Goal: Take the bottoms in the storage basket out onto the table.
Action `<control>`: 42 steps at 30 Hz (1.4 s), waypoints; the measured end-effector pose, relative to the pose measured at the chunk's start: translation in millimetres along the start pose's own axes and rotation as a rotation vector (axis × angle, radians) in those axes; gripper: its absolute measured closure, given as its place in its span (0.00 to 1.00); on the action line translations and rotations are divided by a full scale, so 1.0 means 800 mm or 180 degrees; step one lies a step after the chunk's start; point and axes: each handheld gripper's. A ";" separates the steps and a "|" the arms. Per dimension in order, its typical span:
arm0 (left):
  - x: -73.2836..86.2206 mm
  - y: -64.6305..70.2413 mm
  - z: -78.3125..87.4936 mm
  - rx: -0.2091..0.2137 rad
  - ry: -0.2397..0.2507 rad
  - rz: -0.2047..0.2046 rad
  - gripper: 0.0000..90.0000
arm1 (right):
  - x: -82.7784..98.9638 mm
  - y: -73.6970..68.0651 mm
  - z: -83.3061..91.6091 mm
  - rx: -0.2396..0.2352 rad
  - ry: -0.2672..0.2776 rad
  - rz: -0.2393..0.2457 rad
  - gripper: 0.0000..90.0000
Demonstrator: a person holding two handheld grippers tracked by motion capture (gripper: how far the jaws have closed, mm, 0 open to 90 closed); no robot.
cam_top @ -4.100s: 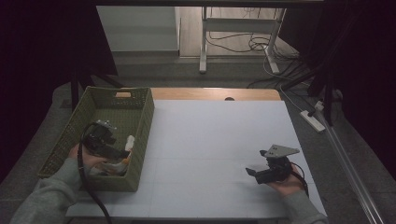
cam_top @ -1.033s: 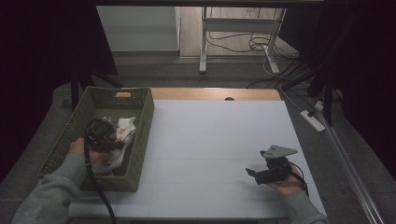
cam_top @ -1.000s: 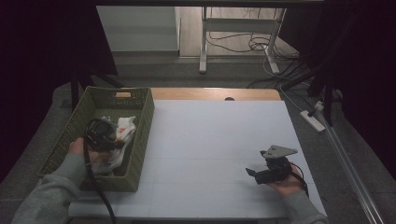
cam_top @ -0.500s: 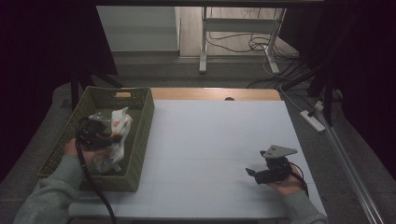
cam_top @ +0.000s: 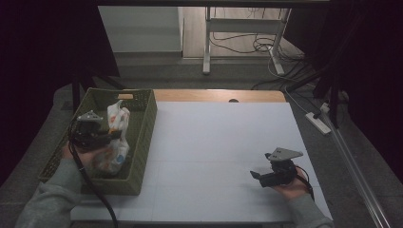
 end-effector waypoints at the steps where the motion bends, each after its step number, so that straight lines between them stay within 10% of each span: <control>1: 0.000 0.000 0.000 0.0000 0.0000 0.0000 0.90 | 0.000 0.000 0.000 0.0000 -0.0001 0.0001 0.11; 42: 0.003 -0.013 0.029 0.0243 0.0814 0.0409 0.89 | 0.000 0.001 -0.001 0.0018 -0.0012 -0.0028 0.11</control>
Point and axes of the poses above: each handheld gripper's, and its own axes: z roughly backward along the jaws, x roughly out of its underside, y roughly to its right, and after that the axes turned 6 degrees about -y, right-handed
